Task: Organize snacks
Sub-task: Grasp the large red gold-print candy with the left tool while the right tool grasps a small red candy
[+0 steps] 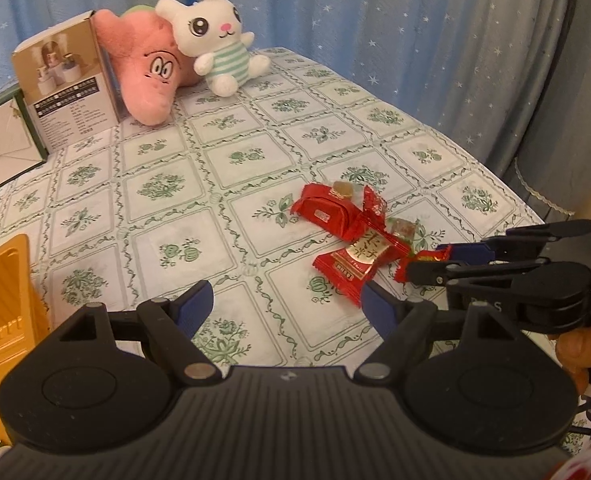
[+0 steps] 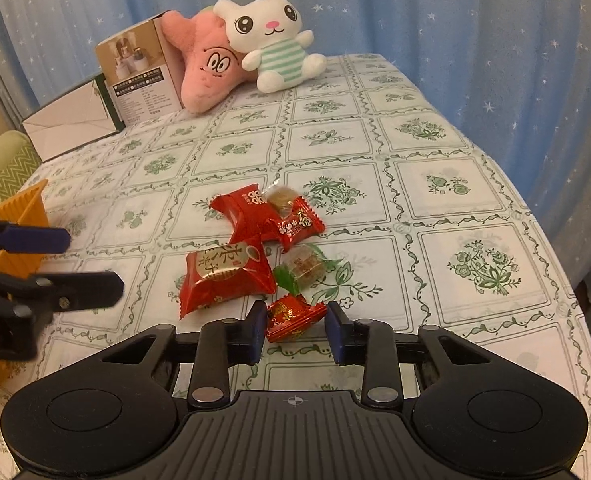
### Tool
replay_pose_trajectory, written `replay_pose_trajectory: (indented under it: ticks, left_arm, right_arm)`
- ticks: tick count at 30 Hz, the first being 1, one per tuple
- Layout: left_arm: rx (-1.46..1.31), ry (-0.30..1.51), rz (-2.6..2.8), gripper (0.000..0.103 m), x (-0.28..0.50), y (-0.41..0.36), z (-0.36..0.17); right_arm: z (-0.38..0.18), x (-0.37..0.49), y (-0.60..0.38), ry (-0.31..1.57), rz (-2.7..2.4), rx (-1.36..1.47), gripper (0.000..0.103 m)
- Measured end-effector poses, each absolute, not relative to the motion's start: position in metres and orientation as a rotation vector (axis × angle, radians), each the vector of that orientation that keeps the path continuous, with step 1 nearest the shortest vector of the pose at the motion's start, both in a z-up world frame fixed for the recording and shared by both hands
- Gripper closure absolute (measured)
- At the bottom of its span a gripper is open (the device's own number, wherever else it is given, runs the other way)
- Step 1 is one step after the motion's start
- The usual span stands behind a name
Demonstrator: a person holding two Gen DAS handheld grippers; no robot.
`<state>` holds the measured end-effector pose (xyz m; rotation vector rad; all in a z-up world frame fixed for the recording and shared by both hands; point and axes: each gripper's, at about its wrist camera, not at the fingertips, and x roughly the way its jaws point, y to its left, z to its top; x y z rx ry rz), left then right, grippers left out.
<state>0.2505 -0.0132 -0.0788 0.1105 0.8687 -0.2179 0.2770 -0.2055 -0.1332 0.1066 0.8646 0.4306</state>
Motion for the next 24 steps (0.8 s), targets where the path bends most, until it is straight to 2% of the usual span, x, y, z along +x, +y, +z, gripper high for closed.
replay_pose_trajectory:
  ticks: [5,6,11,12,19,24]
  left_arm:
    - [0.124,0.877,-0.238,0.024,0.255,-0.019,-0.086]
    - [0.129,0.877,-0.242,0.024,0.257,-0.020,-0.087]
    - [0.160,0.871,-0.301,0.026,0.269,-0.031,-0.094]
    - [0.170,0.873,-0.316,0.029,0.272,-0.033,-0.096]
    - [0.258,0.862,-0.446,0.038,0.291,-0.058,-0.103]
    - [0.294,0.878,-0.504,0.057,0.301,-0.069,-0.113]
  right_arm:
    - [-0.129,0.276,-0.209,0.863,0.421,0.127,0.074]
    - [-0.127,0.274,-0.211,0.860,0.410,0.133,0.081]
    - [-0.120,0.265,-0.227,0.844,0.360,0.189,0.082]
    - [-0.119,0.264,-0.230,0.839,0.352,0.194,0.082]
    - [-0.120,0.264,-0.242,0.835,0.306,0.232,0.082]
    - [-0.122,0.265,-0.243,0.838,0.296,0.234,0.082]
